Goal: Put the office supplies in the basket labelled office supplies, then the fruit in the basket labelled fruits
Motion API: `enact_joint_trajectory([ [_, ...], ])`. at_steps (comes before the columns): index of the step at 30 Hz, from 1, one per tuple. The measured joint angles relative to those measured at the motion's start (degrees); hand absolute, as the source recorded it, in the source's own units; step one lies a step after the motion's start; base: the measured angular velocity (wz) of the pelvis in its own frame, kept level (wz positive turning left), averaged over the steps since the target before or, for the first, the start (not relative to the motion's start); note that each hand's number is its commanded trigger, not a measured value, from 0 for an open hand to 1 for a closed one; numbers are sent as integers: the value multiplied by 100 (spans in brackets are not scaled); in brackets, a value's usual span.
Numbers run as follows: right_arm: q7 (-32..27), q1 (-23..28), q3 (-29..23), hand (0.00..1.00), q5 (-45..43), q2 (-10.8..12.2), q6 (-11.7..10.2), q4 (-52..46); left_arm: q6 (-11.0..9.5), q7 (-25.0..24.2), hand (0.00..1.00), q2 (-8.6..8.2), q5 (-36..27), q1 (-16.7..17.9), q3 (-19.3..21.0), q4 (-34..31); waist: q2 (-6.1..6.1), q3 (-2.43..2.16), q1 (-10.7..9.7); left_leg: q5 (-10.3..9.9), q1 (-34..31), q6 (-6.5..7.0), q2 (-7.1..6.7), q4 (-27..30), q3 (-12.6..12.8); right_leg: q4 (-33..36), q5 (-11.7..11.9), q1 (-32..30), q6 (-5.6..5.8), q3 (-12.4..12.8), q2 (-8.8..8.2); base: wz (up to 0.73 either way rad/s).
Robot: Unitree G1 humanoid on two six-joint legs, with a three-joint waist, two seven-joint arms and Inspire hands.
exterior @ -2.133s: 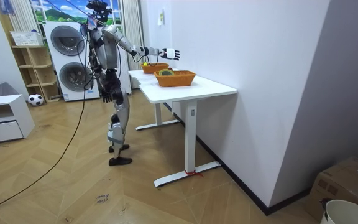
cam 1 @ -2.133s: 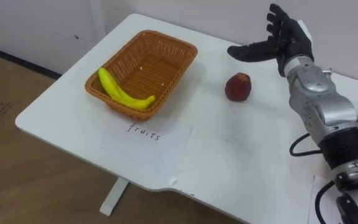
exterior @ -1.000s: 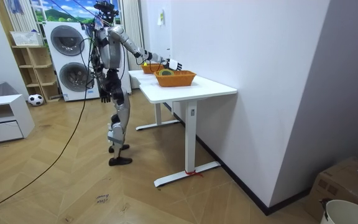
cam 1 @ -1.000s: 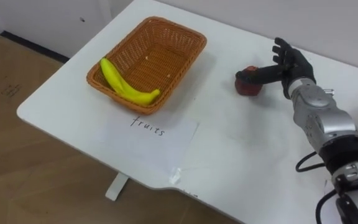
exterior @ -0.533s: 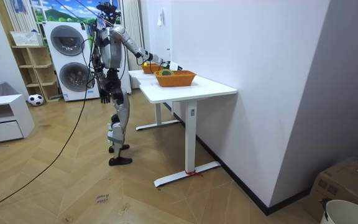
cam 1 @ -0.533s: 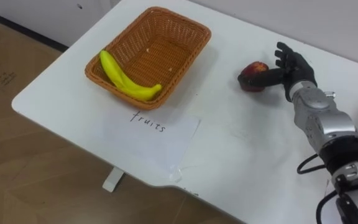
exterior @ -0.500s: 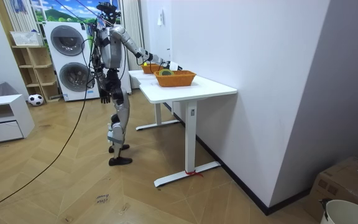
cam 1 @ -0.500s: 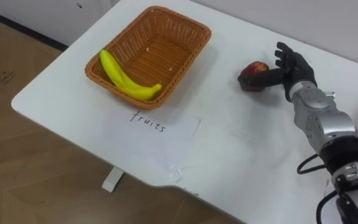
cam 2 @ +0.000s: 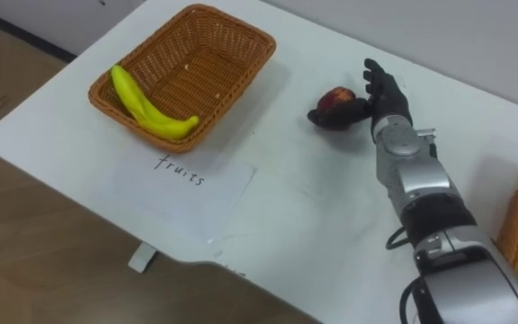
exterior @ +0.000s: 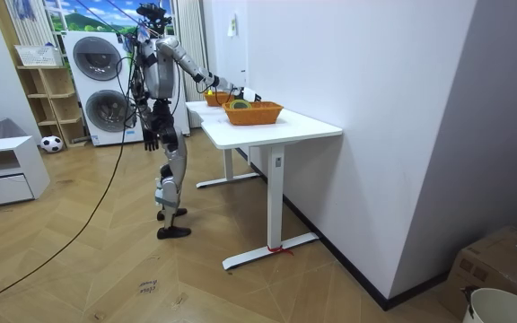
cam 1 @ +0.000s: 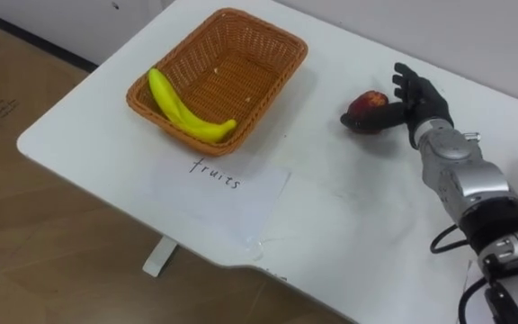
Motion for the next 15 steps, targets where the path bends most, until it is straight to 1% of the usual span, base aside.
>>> enact_joint_trajectory([
  [5,60,6,32,0,-2,2,0,2,0,-8,0,18,0,0,1,24,-8,4,104,0,0,0,0,0,-3,0,0,4,0,-6,-1,0],
  [9,182,6,103,0,-82,2,2,2,17,-22,0,18,0,-2,1,126,-29,17,101,0,-7,0,-2,0,-10,1,0,4,0,-10,-2,0],
  [15,291,6,201,0,-494,1,2,2,16,-49,0,17,-1,-80,1,212,-29,18,105,0,-6,0,-2,2,-10,1,0,6,0,-10,-1,0],
])
